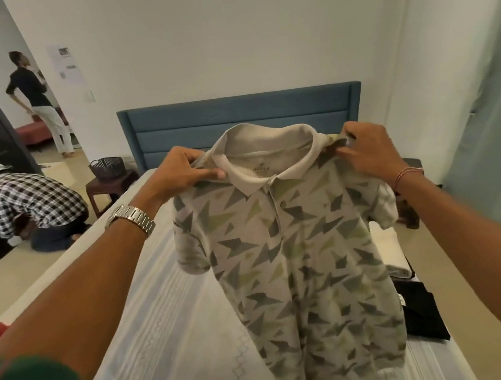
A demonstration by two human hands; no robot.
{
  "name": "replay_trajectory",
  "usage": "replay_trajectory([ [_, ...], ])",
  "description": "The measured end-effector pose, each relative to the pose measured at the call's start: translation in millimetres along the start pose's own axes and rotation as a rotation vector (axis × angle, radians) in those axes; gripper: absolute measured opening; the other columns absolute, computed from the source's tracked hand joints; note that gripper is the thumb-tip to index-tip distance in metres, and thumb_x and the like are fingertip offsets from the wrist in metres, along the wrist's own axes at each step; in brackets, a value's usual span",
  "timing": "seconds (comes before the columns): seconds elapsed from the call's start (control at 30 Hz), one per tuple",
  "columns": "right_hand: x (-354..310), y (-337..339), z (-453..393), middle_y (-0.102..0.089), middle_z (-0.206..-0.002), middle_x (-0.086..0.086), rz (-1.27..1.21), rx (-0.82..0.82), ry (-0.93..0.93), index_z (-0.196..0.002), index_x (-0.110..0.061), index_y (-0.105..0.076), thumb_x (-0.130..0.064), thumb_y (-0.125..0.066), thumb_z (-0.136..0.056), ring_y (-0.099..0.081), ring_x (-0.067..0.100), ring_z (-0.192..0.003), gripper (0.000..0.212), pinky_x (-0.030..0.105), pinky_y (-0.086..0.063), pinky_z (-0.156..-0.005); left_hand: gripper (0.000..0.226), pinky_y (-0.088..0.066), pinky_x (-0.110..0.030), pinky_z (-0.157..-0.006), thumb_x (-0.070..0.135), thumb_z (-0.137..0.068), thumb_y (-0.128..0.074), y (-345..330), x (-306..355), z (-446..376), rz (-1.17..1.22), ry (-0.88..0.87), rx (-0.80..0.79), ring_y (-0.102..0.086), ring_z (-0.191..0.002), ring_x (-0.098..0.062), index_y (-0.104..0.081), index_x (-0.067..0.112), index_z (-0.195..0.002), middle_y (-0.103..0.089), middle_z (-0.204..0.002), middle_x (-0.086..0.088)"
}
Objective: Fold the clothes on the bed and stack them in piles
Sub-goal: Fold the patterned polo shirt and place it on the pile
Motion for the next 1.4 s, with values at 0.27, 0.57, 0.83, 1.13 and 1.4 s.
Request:
replay_trajectory([
  [0.27,-9.8,-9.3,15.5,-0.065,-0.077,0.008,-0.133,-0.186,-0.115,-0.085,-0.005,-0.066,-0.054,-0.069,-0.083,-0.060,0.027,-0.073,0.049,0.042,-0.054,-0.068,0.023,-0.043,-0.028,-0.066,0.026,-0.104,-0.056,23.8,-13.7,-13.9,-0.388,-0.242,0.149,-0.057,-0.065,-0.015,-0.068,0.024,-0.084,-0.065,-0.072,0.004],
  [0.57,-37.5,13.9,7.2,-0.069,-0.076,0.007,-0.003,-0.078,-0.112,-0.083,-0.012,-0.073,-0.100,-0.044,-0.062,-0.064,0.026,-0.070,0.095,0.041,-0.057,-0.070,0.032,-0.057,-0.043,-0.072,0.035,-0.108,-0.044,52.9,-17.4,-8.8,-0.472,-0.353,0.366,-0.067,-0.080,-0.024,-0.065,0.033,-0.133,-0.075,-0.096,-0.004],
  [0.83,-56.0,12.3,9.4,-0.072,-0.079,-0.004,-0.257,-0.483,-0.127,-0.090,-0.016,-0.076,-0.054,-0.078,-0.065,-0.067,0.019,-0.082,0.045,0.023,-0.053,-0.072,0.038,-0.049,-0.032,-0.072,0.040,-0.105,-0.040,68.7,-8.0,-21.4,-0.597,-0.424,0.183,-0.064,-0.080,-0.024,-0.068,0.021,-0.121,-0.070,-0.094,-0.004],
  [1.13,-54.1,27.8,11.2,-0.070,-0.073,-0.013,-0.193,-0.455,-0.124,-0.087,-0.024,-0.076,-0.050,-0.075,-0.076,-0.066,0.013,-0.074,0.029,0.020,-0.051,-0.065,0.046,-0.037,-0.030,-0.055,0.067,-0.085,-0.044,77.0,-2.2,-28.8,-0.747,-0.485,0.077,-0.049,-0.055,-0.019,-0.054,0.022,-0.081,-0.052,-0.062,0.005],
  [1.4,-43.5,63.0,-0.7,-0.056,-0.054,0.000,0.108,0.089,-0.154,-0.058,-0.023,-0.062,-0.062,-0.070,-0.083,-0.051,0.019,-0.052,0.047,0.025,-0.035,-0.050,0.048,-0.047,-0.043,-0.050,0.062,-0.084,-0.064,81.2,-2.2,-24.2,-0.594,-0.589,0.012,-0.052,-0.051,-0.025,-0.062,0.015,-0.075,-0.058,-0.059,-0.002],
])
Point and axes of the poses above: each hand's wrist, its own z-axis away from the middle knuckle, its own y-axis out of the back of the hand, x = y × z, the point moved 7 cm from there along -z, towards the middle knuckle
